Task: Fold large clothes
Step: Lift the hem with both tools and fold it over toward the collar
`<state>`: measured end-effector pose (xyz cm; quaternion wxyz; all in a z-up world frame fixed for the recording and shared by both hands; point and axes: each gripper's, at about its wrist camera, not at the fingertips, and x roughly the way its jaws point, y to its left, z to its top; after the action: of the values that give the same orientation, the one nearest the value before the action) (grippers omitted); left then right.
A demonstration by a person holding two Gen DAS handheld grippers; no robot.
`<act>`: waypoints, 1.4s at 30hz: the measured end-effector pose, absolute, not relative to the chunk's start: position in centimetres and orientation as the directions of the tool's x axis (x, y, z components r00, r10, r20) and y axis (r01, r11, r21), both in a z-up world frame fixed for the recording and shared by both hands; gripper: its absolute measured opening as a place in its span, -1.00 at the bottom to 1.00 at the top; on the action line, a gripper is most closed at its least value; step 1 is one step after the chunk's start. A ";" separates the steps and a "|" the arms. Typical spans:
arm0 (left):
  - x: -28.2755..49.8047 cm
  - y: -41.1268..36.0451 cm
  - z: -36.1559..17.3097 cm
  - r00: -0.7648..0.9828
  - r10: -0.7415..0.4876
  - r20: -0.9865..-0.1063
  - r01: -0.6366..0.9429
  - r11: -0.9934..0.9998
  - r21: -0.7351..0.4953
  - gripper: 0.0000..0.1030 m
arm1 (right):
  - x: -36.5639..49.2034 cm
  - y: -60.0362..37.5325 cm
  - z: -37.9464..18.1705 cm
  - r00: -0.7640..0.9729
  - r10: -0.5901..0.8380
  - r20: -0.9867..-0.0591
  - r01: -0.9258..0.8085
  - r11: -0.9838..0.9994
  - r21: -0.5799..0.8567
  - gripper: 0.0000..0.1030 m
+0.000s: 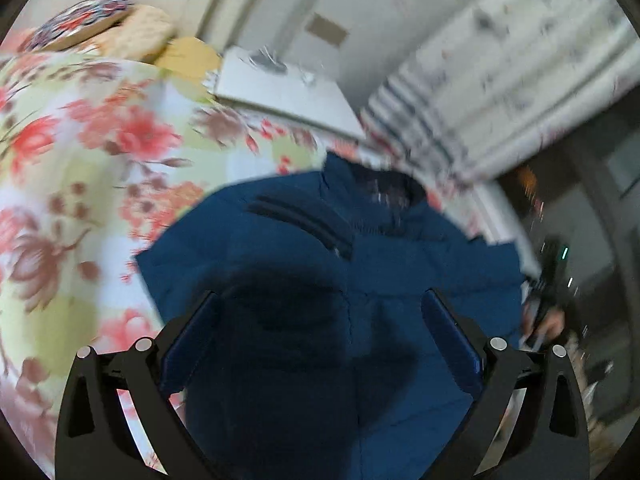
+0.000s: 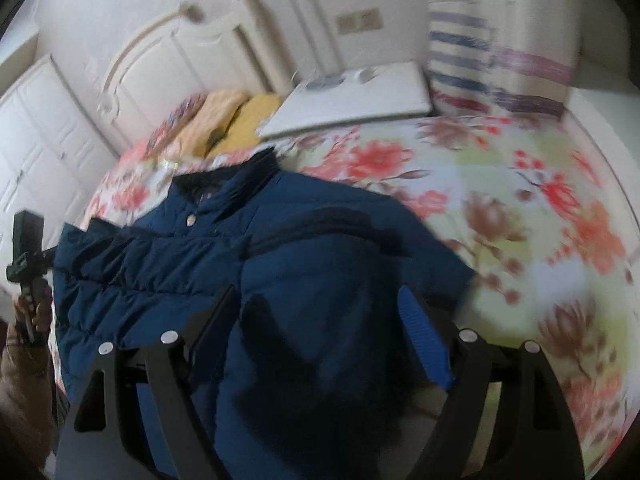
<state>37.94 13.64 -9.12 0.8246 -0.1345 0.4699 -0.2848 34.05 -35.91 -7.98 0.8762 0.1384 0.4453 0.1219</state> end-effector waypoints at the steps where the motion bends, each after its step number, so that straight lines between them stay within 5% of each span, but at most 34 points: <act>1: 38.2 13.1 -9.6 0.395 -0.564 -0.726 0.342 0.823 -0.453 0.87 | 34.4 -35.6 -8.0 0.564 0.323 -0.760 -0.092 0.939 0.331 0.56; 4: 39.5 12.4 -11.6 0.369 -0.512 -0.776 0.319 0.853 -0.412 0.86 | 35.4 -35.1 -8.6 0.539 0.309 -0.783 -0.106 0.948 0.301 0.56; 6: 39.8 12.1 -12.3 0.389 -0.522 -0.759 0.328 0.849 -0.415 0.65 | 34.8 -35.1 -8.4 0.572 0.309 -0.760 -0.117 0.948 0.297 0.13; 8: 39.2 11.9 -11.8 0.433 -0.529 -0.730 0.342 0.846 -0.410 -0.22 | 33.4 -34.7 -7.6 0.627 0.293 -0.722 -0.128 0.953 0.276 -0.60; 10: 37.2 12.0 -9.9 0.503 -0.527 -0.685 0.350 0.849 -0.396 -0.58 | 31.0 -33.9 -5.7 0.694 0.269 -0.668 -0.155 0.962 0.226 -0.75; 17: 36.4 14.0 -1.3 0.643 -0.559 -0.523 0.355 0.823 -0.444 -0.66 | 30.1 -34.8 2.4 0.815 0.178 -0.551 -0.102 0.981 0.166 -0.80; 22: 43.7 12.7 -3.2 0.622 -0.443 -0.646 0.171 0.881 -0.440 -0.66 | 38.1 -36.0 -0.6 0.720 0.118 -0.683 0.057 0.972 0.228 -0.80; 27: 46.4 11.5 -12.9 0.536 -0.295 -0.791 0.027 0.942 -0.334 -0.54 | 40.8 -35.0 -9.2 0.595 0.107 -0.796 0.136 0.963 0.232 -0.63; 30: 45.4 13.4 -13.8 0.579 -0.352 -0.735 0.004 0.903 -0.430 -0.33 | 39.9 -35.2 -8.9 0.617 0.099 -0.781 0.144 0.961 0.235 -0.31; 31: 45.1 14.0 -13.2 0.594 -0.326 -0.736 -0.025 0.906 -0.422 -0.16 | 39.7 -35.5 -8.0 0.617 0.091 -0.781 0.149 0.962 0.229 0.01; 34: 42.9 14.0 -9.1 0.712 -0.192 -0.675 -0.049 0.946 -0.320 0.00 | 38.0 -34.9 -4.2 0.704 0.065 -0.707 0.127 0.968 0.215 0.11; 35: 42.1 13.5 -7.8 0.741 -0.174 -0.649 -0.037 0.954 -0.297 0.41 | 37.4 -34.2 -2.4 0.736 0.087 -0.671 0.091 0.970 0.225 0.16; 37: 40.1 10.5 -4.6 0.799 -0.208 -0.564 0.069 0.964 -0.258 0.91 | 37.2 -32.0 -0.4 0.762 0.151 -0.629 0.009 0.970 0.242 0.27; 42: 39.9 -0.9 -4.3 0.730 -0.247 -0.638 0.276 0.960 -0.055 0.91 | 39.2 -20.7 -0.7 0.690 0.204 -0.695 -0.218 0.973 0.070 0.27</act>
<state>39.92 -0.94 -4.29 0.9297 0.0216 0.3398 -0.1405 39.19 -20.65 -0.75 0.9191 -0.0090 0.3768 0.1148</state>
